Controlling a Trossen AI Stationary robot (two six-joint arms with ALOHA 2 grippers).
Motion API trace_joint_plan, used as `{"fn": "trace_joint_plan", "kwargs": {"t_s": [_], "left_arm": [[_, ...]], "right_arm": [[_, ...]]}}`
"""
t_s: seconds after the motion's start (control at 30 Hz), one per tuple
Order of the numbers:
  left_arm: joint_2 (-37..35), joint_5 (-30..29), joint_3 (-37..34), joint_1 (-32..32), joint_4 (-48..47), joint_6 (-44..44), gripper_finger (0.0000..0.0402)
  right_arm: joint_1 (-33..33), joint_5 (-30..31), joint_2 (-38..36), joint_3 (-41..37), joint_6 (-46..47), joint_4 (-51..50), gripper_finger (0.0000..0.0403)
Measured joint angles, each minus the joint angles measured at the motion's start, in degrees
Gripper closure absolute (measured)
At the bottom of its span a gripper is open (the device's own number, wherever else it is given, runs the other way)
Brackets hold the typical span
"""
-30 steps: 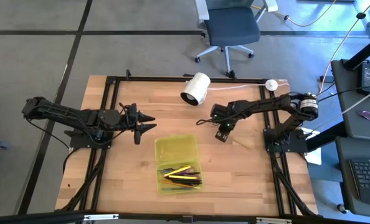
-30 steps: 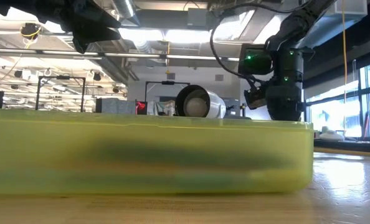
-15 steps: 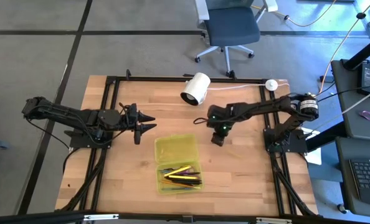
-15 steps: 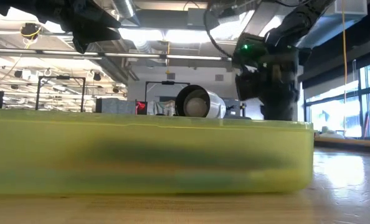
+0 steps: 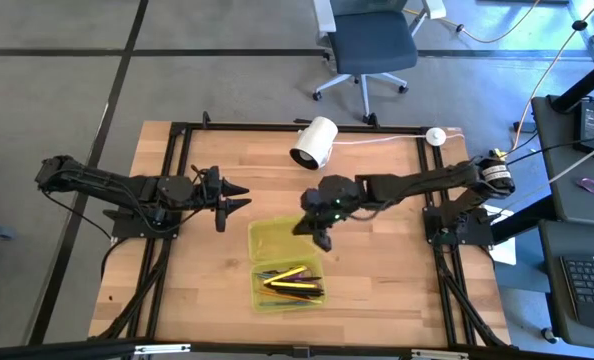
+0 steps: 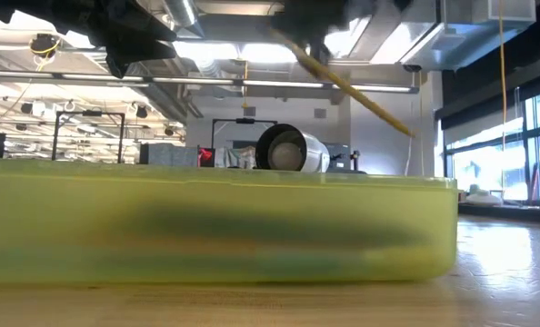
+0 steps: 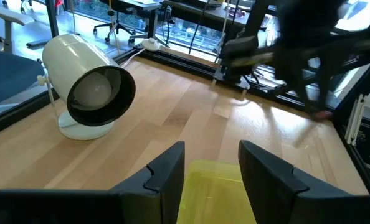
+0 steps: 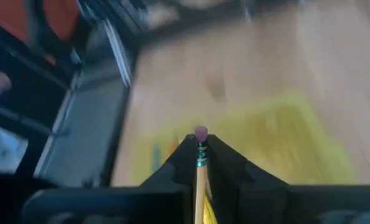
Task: Pick & place school supplies into a supply box
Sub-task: Put the yellow pencil into the yellow supply box
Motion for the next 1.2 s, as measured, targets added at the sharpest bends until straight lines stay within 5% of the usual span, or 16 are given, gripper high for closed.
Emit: {"fn": "trace_joint_plan", "kwargs": {"t_s": [0.27,0.63,1.2], "left_arm": [[0.02,0.04,-0.01,0.0,-0.79,0.0,0.0258],[0.02,0.17,-0.01,0.0,-3.29,-0.13,0.0258],[0.02,0.33,-0.01,0.0,-2.51,-0.02,0.0258]], "right_arm": [[5.77,4.64,7.4,6.62,0.3,6.23,0.0371],[8.47,-0.37,20.37,12.18,4.31,6.16,0.0371],[9.2,-0.57,27.91,12.21,3.02,6.9,0.037]]}}
